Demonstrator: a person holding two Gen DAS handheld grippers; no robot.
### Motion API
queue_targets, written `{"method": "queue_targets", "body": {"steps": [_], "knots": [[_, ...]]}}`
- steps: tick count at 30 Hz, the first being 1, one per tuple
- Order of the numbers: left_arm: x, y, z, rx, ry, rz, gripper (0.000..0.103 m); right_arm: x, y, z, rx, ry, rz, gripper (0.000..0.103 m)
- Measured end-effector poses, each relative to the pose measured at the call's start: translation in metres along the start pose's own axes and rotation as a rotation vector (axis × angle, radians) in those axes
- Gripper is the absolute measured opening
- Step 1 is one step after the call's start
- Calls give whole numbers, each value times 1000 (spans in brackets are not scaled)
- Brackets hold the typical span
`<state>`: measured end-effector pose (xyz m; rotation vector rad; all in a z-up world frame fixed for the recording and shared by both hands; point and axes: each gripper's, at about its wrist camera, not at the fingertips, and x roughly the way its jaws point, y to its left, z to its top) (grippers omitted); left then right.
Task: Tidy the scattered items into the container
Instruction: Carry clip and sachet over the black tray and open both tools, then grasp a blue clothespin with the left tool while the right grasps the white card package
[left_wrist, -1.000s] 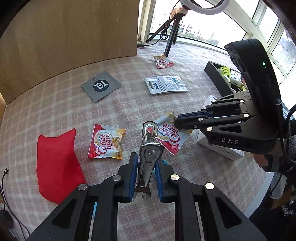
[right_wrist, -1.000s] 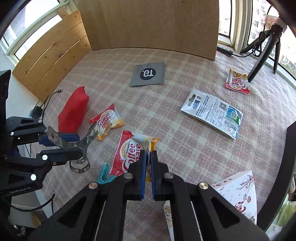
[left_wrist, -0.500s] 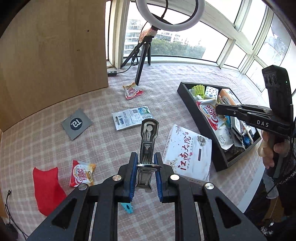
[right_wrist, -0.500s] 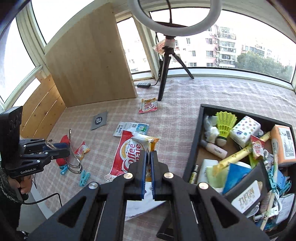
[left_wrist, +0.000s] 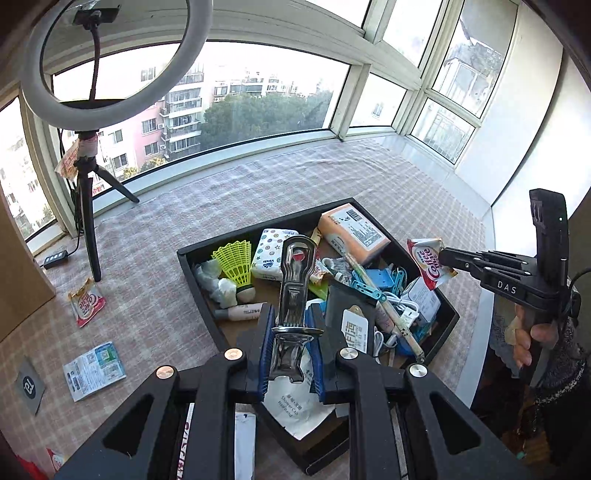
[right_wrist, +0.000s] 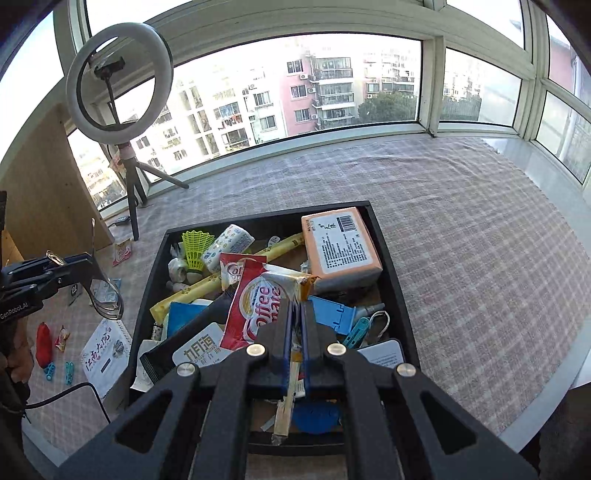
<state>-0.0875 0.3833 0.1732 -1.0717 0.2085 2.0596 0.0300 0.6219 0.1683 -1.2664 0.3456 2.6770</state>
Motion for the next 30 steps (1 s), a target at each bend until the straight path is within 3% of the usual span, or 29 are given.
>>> {"method": "queue_targets", "body": {"steps": [1, 2, 3, 4, 6, 11, 16, 23, 27, 30], "knots": [[7, -6, 7, 14, -15, 29, 19, 5, -3, 0, -17, 33, 22, 6], [15, -9, 15, 21, -12, 57, 39, 10, -5, 0, -21, 60, 8, 7], [22, -10, 21, 17, 4, 76, 64, 11, -6, 0, -18, 70, -29, 16], [23, -9, 26, 8, 0, 87, 68, 11, -6, -1, -20, 63, -46, 30], [16, -5, 30, 0, -27, 97, 62, 5, -6, -2, -27, 28, -33, 42], [-20, 16, 27, -25, -68, 119, 62, 2, 5, 7, -35, 9, 9, 42], [-66, 54, 2, -45, -88, 198, 61, 9, 48, 19, -112, 12, 106, 42], [-135, 131, -68, -158, -71, 350, 61, 39, 142, 34, -288, 82, 273, 44], [-164, 172, -118, -212, -24, 452, 61, 58, 211, 32, -480, 119, 342, 52], [-173, 197, -160, -313, 35, 477, 61, 75, 264, 27, -640, 160, 385, 55]]}}
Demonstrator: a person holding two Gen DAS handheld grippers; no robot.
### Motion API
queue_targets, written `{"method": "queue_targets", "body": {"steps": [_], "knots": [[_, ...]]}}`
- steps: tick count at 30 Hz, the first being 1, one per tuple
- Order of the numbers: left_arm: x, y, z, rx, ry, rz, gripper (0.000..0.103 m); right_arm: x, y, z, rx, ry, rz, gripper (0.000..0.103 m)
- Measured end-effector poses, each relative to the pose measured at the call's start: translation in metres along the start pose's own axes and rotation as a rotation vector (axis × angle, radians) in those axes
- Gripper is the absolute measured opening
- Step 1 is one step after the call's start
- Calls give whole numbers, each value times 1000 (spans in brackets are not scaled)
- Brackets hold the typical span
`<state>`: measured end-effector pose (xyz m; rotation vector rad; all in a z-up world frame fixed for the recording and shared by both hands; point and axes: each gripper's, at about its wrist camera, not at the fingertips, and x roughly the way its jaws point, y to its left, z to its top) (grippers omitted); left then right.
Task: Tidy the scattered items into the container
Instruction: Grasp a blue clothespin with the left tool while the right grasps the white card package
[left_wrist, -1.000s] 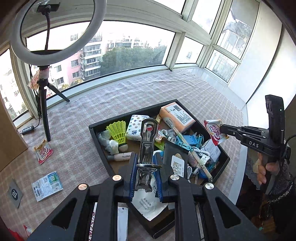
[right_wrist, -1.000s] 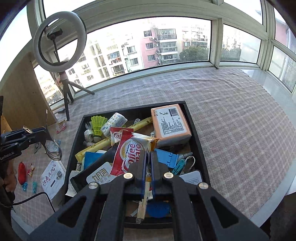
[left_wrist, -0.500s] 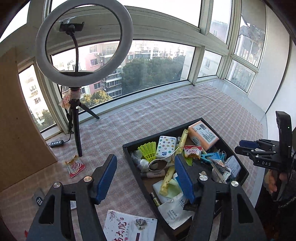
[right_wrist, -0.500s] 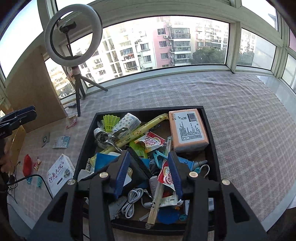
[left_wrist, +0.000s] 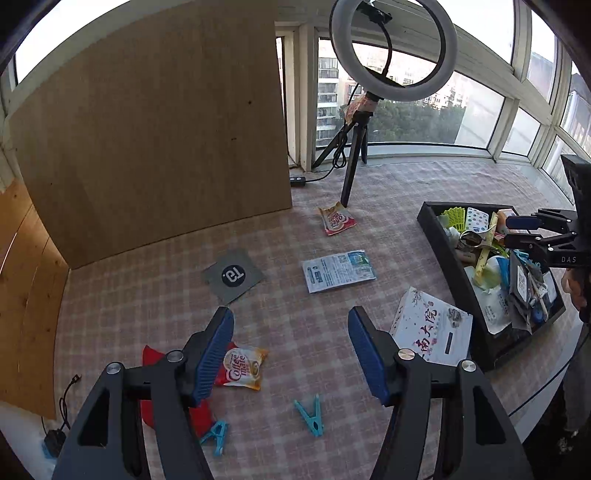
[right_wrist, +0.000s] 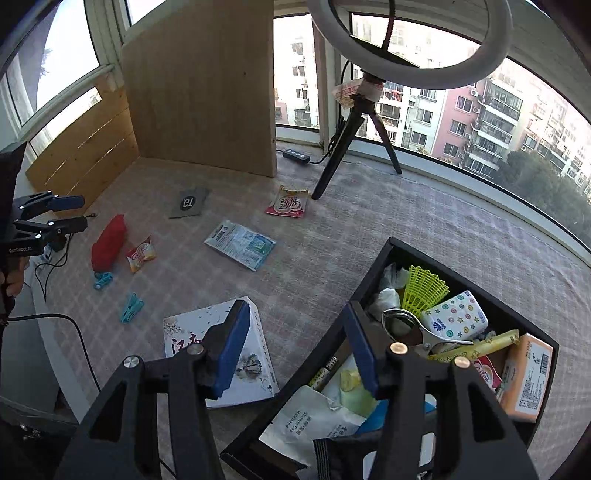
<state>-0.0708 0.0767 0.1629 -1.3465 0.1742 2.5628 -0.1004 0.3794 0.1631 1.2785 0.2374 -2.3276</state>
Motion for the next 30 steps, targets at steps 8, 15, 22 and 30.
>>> {"method": "queue_targets", "body": {"steps": [8, 15, 22, 30], "knots": [[45, 1, -90, -141, 176, -5, 62, 96, 73, 50, -404, 156, 83, 61], [71, -17, -111, -167, 232, 20, 62, 158, 93, 76, -555, 256, 125, 61], [85, -16, -111, -205, 263, 0, 61, 196, 109, 79, -750, 323, 138, 61], [104, -19, -110, -212, 311, -27, 52, 225, 104, 84, -771, 394, 169, 62]]}}
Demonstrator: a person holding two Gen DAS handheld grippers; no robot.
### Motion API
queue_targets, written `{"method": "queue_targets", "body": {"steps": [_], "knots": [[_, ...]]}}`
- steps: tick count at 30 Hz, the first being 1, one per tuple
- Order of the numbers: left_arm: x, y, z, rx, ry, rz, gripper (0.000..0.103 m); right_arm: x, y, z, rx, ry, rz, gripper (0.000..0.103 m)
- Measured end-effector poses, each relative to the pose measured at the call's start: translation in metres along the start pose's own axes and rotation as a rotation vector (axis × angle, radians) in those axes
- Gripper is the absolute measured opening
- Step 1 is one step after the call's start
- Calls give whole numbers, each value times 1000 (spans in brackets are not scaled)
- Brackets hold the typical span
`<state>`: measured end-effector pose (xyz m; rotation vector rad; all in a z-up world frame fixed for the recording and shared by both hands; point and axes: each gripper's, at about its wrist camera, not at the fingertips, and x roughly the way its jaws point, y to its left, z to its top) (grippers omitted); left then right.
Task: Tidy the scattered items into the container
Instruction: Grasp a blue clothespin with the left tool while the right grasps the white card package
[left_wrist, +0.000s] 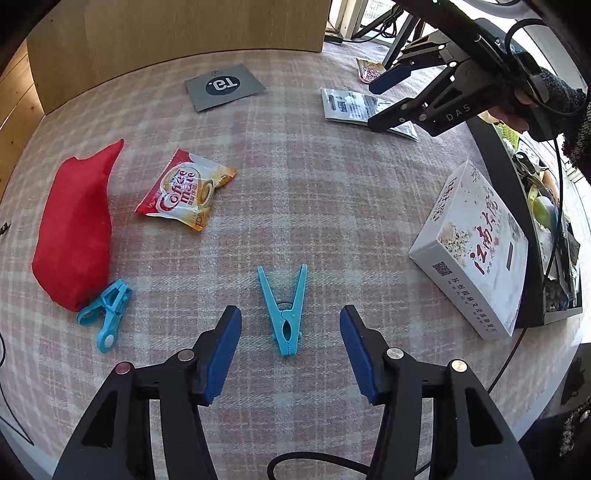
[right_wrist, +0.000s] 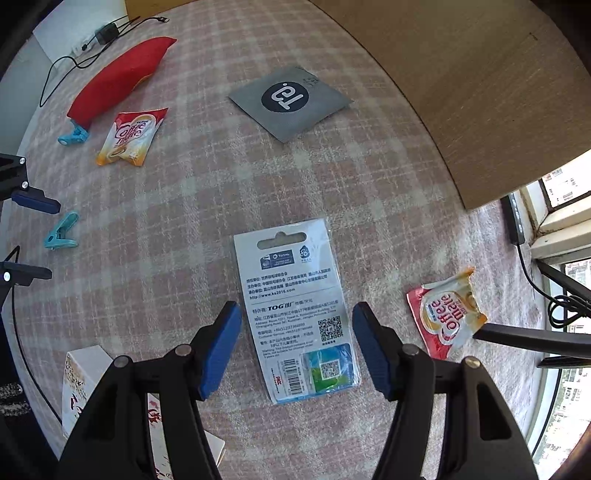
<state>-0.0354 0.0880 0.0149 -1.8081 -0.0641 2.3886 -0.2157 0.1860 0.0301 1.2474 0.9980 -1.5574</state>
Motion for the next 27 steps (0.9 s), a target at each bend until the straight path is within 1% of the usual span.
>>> {"method": "queue_targets", "body": {"steps": [4, 7, 10, 12, 13, 15, 18, 23, 27], "knots": [[7, -2, 2, 2, 23, 3, 50, 3, 0, 3, -10, 6, 23, 65], [9, -3, 3, 1, 23, 1, 47, 3, -1, 4, 18, 12, 44, 66], [9, -1, 6, 5, 18, 11, 38, 2, 1, 2, 41, 22, 50, 65], [9, -6, 12, 10, 15, 14, 25, 0, 1, 1, 76, 20, 54, 65], [9, -7, 15, 10, 13, 13, 20, -1, 1, 0, 87, 16, 52, 61], [7, -10, 16, 2, 8, -4, 19, -5, 1, -2, 118, 4, 59, 54], [4, -11, 12, -8, 3, -17, 19, -9, 0, -7, 183, -11, 88, 54], [-5, -12, 12, -16, -19, -15, 19, -16, 5, -22, 272, -49, 68, 54], [-18, -4, 10, -22, -43, -7, 19, -42, 3, -44, 345, -111, 60, 54]]}}
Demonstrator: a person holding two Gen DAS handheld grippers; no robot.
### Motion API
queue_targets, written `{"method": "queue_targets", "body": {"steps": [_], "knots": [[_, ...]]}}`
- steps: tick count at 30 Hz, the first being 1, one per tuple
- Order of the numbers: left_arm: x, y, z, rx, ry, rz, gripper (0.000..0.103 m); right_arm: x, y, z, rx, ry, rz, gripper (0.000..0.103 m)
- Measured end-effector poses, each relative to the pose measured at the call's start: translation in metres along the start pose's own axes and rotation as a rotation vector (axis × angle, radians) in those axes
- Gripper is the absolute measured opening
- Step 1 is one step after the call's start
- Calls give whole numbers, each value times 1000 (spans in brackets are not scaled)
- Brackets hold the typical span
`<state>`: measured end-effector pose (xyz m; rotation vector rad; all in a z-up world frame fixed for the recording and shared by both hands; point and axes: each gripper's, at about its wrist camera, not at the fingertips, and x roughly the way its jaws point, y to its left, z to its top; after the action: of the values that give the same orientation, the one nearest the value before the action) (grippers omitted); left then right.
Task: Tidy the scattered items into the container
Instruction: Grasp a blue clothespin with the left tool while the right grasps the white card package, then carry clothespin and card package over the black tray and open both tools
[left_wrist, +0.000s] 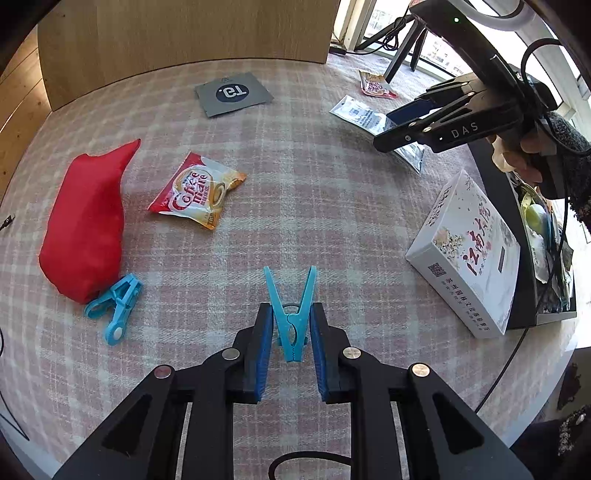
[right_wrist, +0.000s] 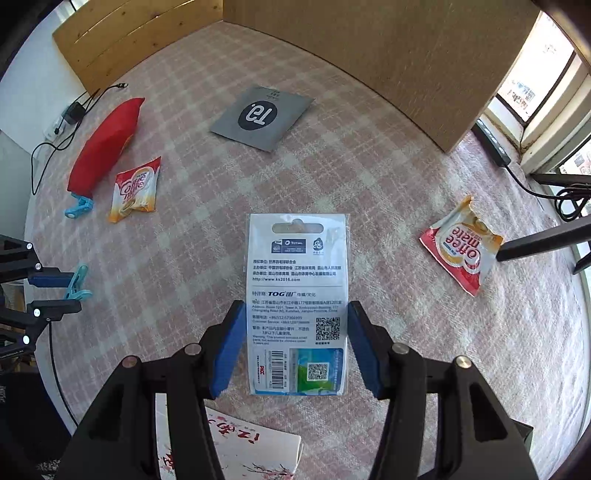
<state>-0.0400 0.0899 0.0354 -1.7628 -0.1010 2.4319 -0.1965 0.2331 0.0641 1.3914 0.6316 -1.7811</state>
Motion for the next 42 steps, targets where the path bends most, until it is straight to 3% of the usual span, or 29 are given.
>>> {"method": "queue_targets", "body": {"steps": [4, 9, 12, 15, 19, 27, 31, 35, 37, 39, 42], "knots": [[-10, 6, 9, 12, -31, 5, 19, -43, -12, -13, 83, -77, -6, 54], [-23, -25, 23, 80, -82, -3, 19, -99, -18, -40, 217, -174, -12, 54], [-36, -45, 32, 123, -108, -32, 19, -110, -14, -62, 290, -206, -45, 54], [-46, -72, 39, 176, -124, -68, 19, -128, -26, -111, 391, -255, -78, 54], [-46, -116, 54, 263, -140, -119, 19, -157, -50, -189, 561, -290, -201, 54], [-45, -222, 69, 446, -151, -261, 19, -200, -76, -349, 865, -245, -358, 54], [-42, -274, 75, 524, -146, -328, 19, -206, -72, -393, 947, -229, -375, 54], [-43, -319, 83, 570, -153, -401, 19, -208, -70, -406, 978, -233, -371, 54], [-44, -338, 89, 589, -176, -400, 24, -207, -70, -404, 985, -240, -352, 61], [-46, -347, 95, 576, -188, -368, 60, -211, -70, -401, 996, -261, -370, 64], [-52, -344, 99, 570, -215, -369, 61, -217, -66, -399, 995, -296, -377, 68]]}}
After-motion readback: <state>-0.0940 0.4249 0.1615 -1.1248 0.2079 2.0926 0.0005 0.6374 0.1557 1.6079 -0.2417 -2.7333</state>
